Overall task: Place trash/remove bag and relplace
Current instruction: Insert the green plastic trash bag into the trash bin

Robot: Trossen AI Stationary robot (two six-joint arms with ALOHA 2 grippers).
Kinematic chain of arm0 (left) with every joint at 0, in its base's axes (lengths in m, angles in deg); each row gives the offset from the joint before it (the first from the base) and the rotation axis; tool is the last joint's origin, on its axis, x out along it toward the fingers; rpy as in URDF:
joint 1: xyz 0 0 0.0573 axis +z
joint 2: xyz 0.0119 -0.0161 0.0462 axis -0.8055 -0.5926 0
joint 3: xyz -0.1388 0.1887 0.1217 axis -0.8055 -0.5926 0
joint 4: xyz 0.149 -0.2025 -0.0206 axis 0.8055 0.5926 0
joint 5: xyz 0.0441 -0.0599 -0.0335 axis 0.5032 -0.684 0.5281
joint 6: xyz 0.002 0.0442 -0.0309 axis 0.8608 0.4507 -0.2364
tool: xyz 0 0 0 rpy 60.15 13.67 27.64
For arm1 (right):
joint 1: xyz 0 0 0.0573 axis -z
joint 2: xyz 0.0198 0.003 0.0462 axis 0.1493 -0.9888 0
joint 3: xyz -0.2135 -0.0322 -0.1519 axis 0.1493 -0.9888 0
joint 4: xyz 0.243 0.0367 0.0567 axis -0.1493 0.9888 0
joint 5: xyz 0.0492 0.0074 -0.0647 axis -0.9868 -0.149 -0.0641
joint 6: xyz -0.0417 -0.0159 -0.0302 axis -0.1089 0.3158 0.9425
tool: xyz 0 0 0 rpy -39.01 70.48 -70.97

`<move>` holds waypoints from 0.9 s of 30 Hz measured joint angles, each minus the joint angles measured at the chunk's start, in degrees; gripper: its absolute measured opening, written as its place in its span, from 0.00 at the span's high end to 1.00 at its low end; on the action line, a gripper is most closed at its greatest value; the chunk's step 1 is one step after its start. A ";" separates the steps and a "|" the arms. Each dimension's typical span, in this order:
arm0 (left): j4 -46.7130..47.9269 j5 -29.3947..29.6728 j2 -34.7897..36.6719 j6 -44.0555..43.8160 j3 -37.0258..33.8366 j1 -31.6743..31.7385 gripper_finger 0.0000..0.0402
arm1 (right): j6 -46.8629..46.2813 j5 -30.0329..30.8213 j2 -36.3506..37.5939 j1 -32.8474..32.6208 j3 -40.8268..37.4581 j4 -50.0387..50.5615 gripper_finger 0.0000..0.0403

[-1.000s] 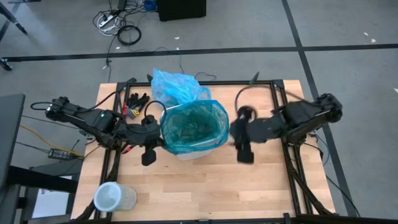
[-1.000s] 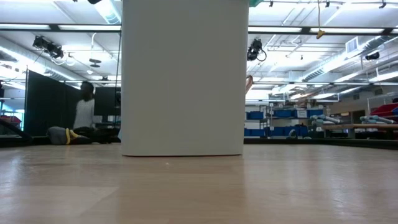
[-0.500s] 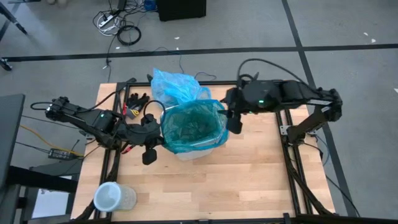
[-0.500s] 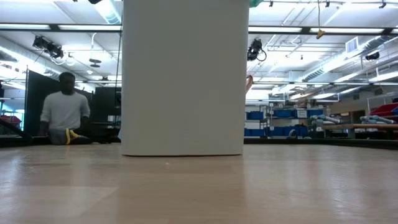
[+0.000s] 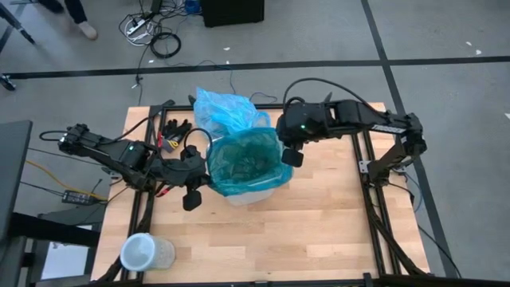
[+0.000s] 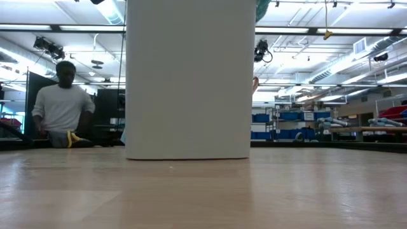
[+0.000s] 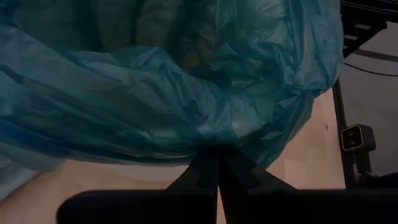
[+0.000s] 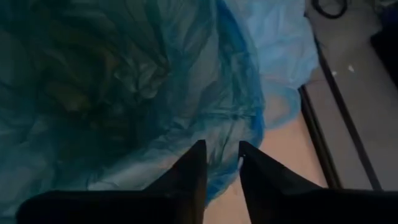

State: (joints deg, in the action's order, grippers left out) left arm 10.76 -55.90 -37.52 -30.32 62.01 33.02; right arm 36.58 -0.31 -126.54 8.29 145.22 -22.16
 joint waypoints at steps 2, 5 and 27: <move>0.07 0.00 0.00 0.00 0.00 0.00 0.98 | 0.03 -1.39 -0.27 0.47 0.00 0.30 0.83; 0.28 0.22 0.00 0.16 0.00 0.00 0.98 | 0.58 -3.93 -0.60 0.88 0.03 -0.22 0.87; 3.37 1.90 -3.75 2.42 0.00 0.00 0.98 | 1.72 -5.49 -0.92 2.12 -6.47 -4.92 0.96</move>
State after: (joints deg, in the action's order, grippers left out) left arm 14.13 -54.00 -41.26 -27.90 62.01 33.02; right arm 38.30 -5.79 -127.46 10.41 138.76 -27.08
